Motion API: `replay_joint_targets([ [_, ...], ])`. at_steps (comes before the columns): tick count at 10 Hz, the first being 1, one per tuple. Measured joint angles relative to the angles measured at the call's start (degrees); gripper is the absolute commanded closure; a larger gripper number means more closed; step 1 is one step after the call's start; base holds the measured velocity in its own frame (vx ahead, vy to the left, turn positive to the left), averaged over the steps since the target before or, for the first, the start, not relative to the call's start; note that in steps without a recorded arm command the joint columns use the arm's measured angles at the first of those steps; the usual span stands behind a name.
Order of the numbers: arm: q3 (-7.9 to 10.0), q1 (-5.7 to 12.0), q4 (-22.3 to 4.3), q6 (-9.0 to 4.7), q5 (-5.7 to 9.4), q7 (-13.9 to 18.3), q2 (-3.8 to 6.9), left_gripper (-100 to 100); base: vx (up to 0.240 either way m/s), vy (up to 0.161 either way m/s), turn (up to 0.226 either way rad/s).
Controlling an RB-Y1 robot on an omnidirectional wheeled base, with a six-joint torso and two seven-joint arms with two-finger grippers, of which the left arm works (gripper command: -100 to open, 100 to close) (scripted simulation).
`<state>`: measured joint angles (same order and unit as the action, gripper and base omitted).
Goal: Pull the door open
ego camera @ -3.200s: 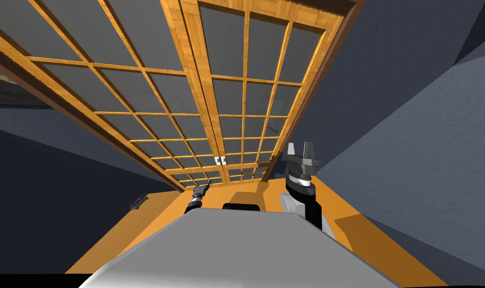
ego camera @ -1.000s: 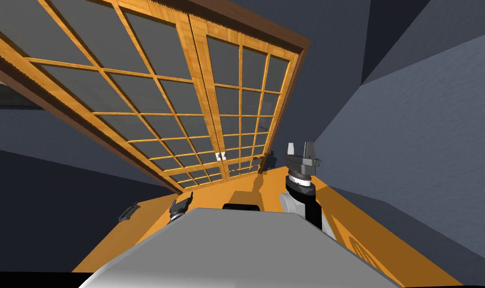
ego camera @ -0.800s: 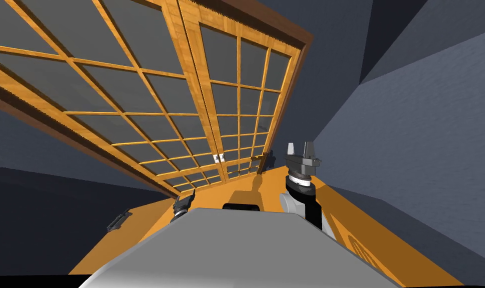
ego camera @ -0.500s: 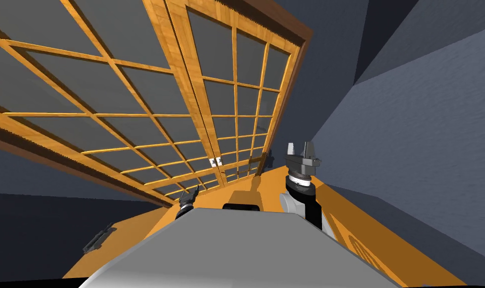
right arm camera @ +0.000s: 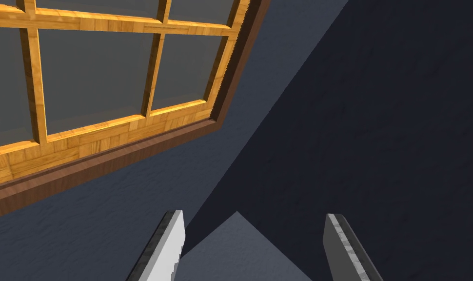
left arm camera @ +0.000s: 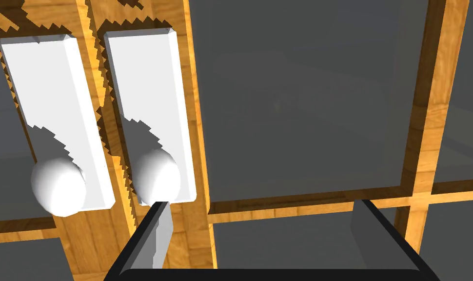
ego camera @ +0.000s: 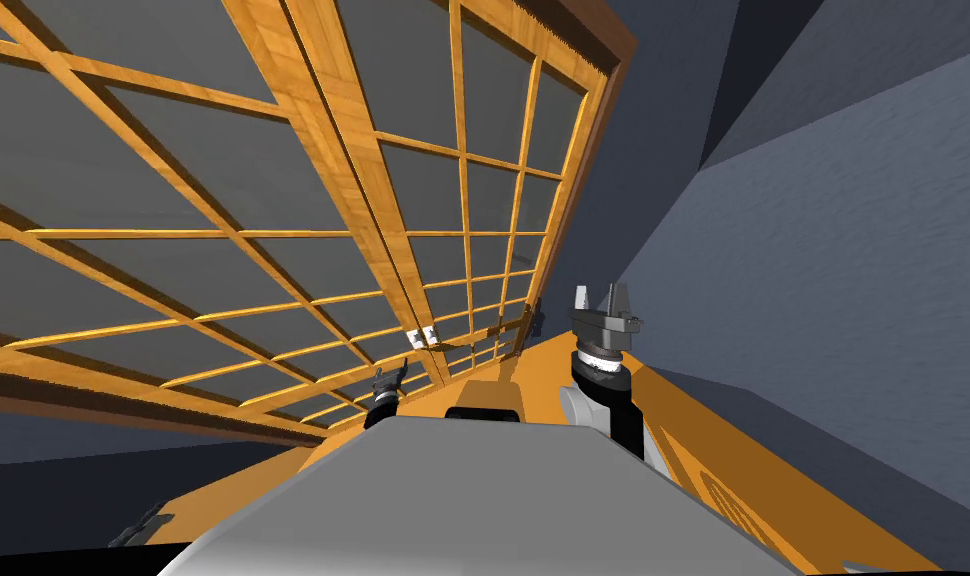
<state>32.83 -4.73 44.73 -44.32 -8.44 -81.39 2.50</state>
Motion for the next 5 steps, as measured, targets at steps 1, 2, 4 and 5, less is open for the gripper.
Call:
replay_joint_targets([
  [1, -0.33, 0.86, -0.08, -0.35, -0.07, 0.01, -0.07, -100, 0.189, 0.051, -0.100],
  [2, -0.88, 0.85, 1.45, -0.08, -0.29, 0.19, -0.73, -100, 0.156, 0.045, -0.059],
  [4, -1.23, 1.89, 1.61, -0.02, -0.41, -0.03, -1.19, -100, 0.087, 0.017, -0.052],
  [5, -1.42, 2.83, 1.21, -0.39, -0.44, -0.10, -1.15, -100, 0.059, 0.012, -0.031],
])
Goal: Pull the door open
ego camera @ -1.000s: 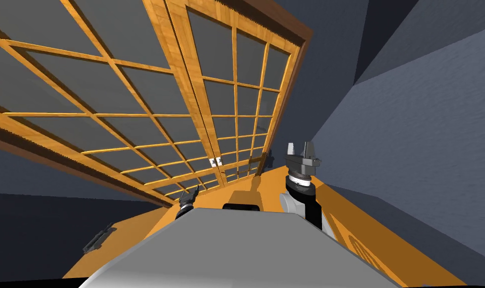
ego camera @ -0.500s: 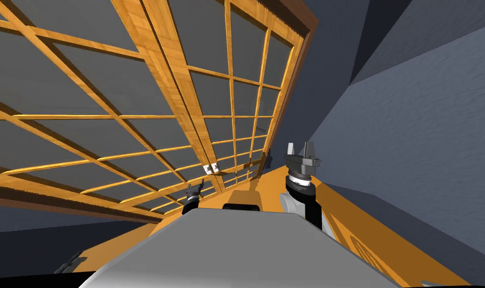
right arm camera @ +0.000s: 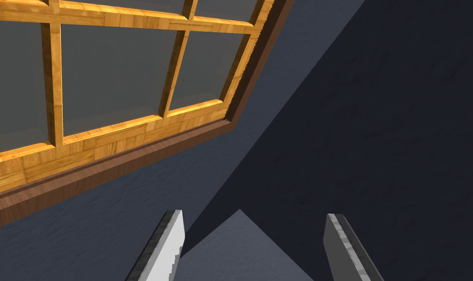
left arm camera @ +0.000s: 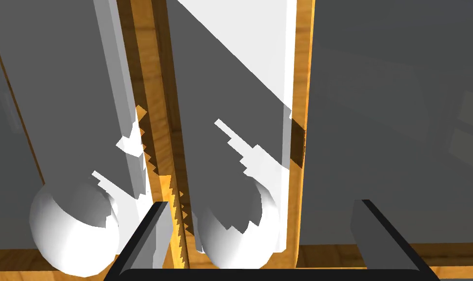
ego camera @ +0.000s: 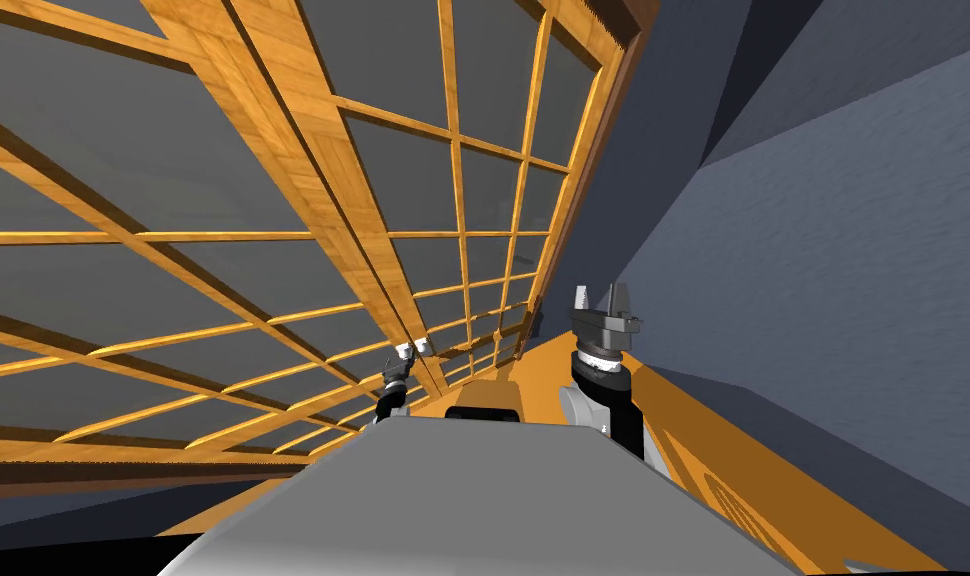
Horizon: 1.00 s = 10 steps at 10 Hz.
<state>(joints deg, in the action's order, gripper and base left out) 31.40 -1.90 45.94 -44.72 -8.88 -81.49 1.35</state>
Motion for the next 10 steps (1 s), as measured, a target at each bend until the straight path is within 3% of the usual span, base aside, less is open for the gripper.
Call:
replay_joint_targets([
  [1, -0.05, 0.14, 0.01, -0.05, -0.01, 0.00, 0.00, 100, -0.012, -0.003, 0.026],
  [7, -0.20, 0.11, -0.06, 0.06, -0.10, -0.03, -0.16, 100, -0.022, -0.009, -0.002],
  [8, -0.09, 0.57, -1.15, -0.60, 0.15, 0.23, 0.33, 100, -0.142, -0.047, 0.015],
  [9, -0.17, -0.05, -0.63, -0.69, 0.25, 0.68, 0.23, 100, -0.118, -0.044, 0.052],
  [10, 0.04, 0.33, -2.27, -1.34, 0.48, 0.78, 0.44, 100, -0.081, -0.036, 0.028],
])
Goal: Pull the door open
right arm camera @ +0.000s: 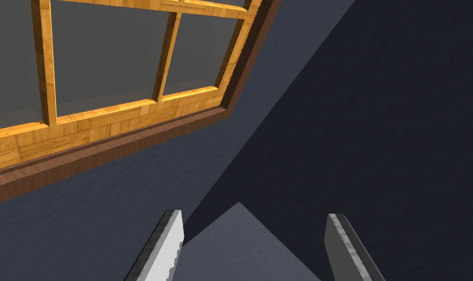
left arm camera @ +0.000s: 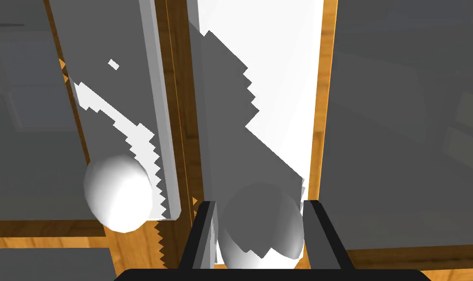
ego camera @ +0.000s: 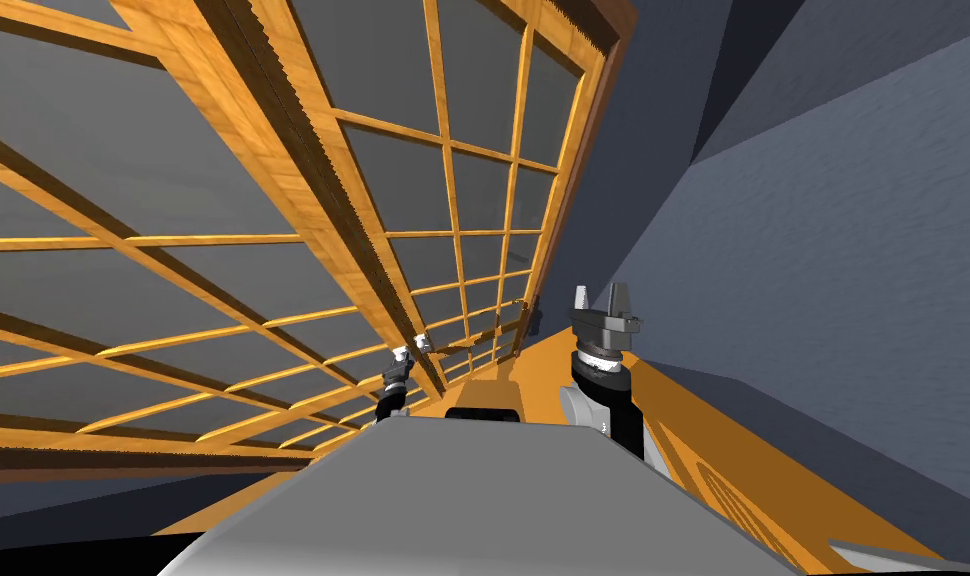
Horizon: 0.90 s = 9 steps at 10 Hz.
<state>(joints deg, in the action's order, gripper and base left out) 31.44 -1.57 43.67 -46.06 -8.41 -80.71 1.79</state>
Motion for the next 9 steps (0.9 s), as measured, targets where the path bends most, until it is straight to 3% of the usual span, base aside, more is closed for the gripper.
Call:
replay_joint_targets([
  [1, -0.04, -0.55, -0.09, 0.00, 0.00, 0.12, -0.19, 100, -0.046, -0.022, 0.009],
  [2, -0.21, -1.33, 0.98, 0.85, -0.11, 0.29, -0.62, 100, -0.117, -0.028, 0.026],
  [3, -0.21, -1.71, 1.31, 1.28, 0.08, 0.90, -0.27, 100, -0.139, -0.027, 0.066],
  [4, 0.09, -1.51, -0.02, 0.40, 0.41, 1.32, 0.31, 100, -0.090, -0.018, 0.043],
  [5, 0.29, -1.69, -0.36, 0.04, 0.53, 1.27, 0.17, 100, -0.040, -0.002, 0.002],
  [6, 0.18, -2.24, 0.06, 0.40, 0.47, 1.44, 0.09, 100, -0.061, -0.003, 0.021],
  [7, 0.31, -2.10, -1.26, -0.28, 0.75, 1.96, 0.73, 100, -0.063, -0.011, 0.024],
  [8, -0.08, -3.96, 2.17, 1.09, 0.56, 2.51, -0.28, 100, -0.088, -0.011, 0.013],
  [9, -0.39, -4.80, 3.64, 2.05, 0.67, 3.30, -0.58, 100, -0.086, -0.031, -0.001],
])
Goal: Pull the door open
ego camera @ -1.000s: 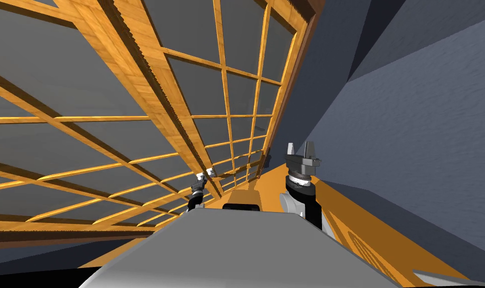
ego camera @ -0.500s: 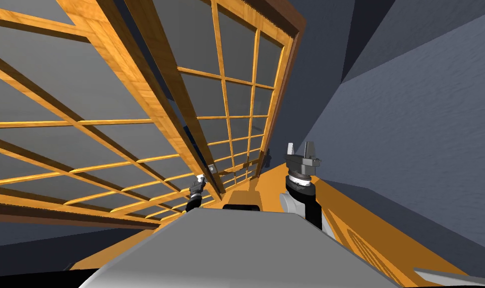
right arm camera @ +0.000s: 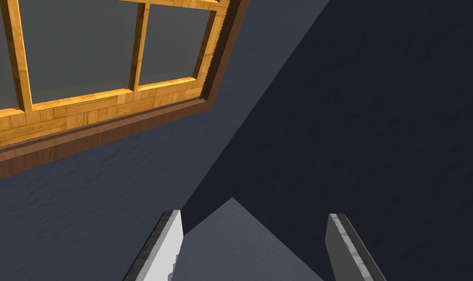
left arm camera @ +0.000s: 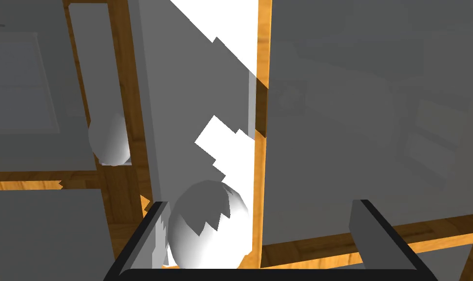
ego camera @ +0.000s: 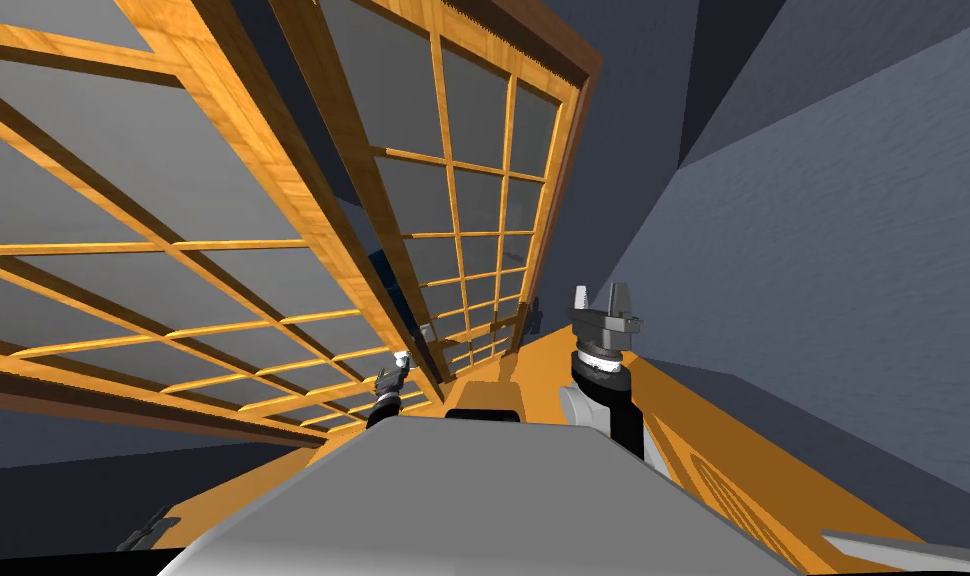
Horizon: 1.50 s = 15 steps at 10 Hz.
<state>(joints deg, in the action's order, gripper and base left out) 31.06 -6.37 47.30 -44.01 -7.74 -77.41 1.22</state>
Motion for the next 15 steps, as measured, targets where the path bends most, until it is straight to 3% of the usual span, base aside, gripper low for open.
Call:
replay_joint_targets([
  [1, -0.07, -0.14, -0.28, -0.02, 0.16, 0.69, 0.43, 100, -0.040, -0.027, 0.019],
  [4, 0.50, 1.34, -5.27, -2.49, 1.10, 1.78, 1.97, 100, -0.082, -0.025, 0.024],
  [5, 0.22, -0.28, -2.59, -1.12, 0.93, 2.26, 1.13, 100, -0.105, 0.018, 0.054],
  [6, 0.14, -0.64, -2.83, -1.50, 1.23, 2.74, 0.77, 100, -0.109, -0.024, -0.010],
  [7, -0.20, -1.50, -2.25, -1.26, 1.31, 3.83, 1.11, 100, -0.062, -0.035, 0.026],
  [9, 0.10, -0.87, -5.15, -2.60, 1.85, 4.67, 2.06, 100, -0.066, -0.020, 0.025],
  [10, 0.11, -1.15, -5.20, -2.68, 2.00, 5.21, 2.03, 100, -0.037, -0.006, 0.025],
  [11, 0.15, -0.99, -5.29, -2.36, 2.05, 5.27, 2.02, 100, -0.012, -0.002, -0.008],
  [12, -0.17, -1.95, -3.26, -1.03, 1.90, 5.63, 1.72, 100, 0.013, 0.000, -0.004],
  [13, 0.05, -1.22, -4.68, -1.62, 2.03, 5.46, 1.92, 100, -0.028, -0.009, -0.002],
  [15, -0.44, -2.51, -2.52, -1.03, 2.62, 7.37, 1.46, 100, -0.089, -0.003, 0.006],
])
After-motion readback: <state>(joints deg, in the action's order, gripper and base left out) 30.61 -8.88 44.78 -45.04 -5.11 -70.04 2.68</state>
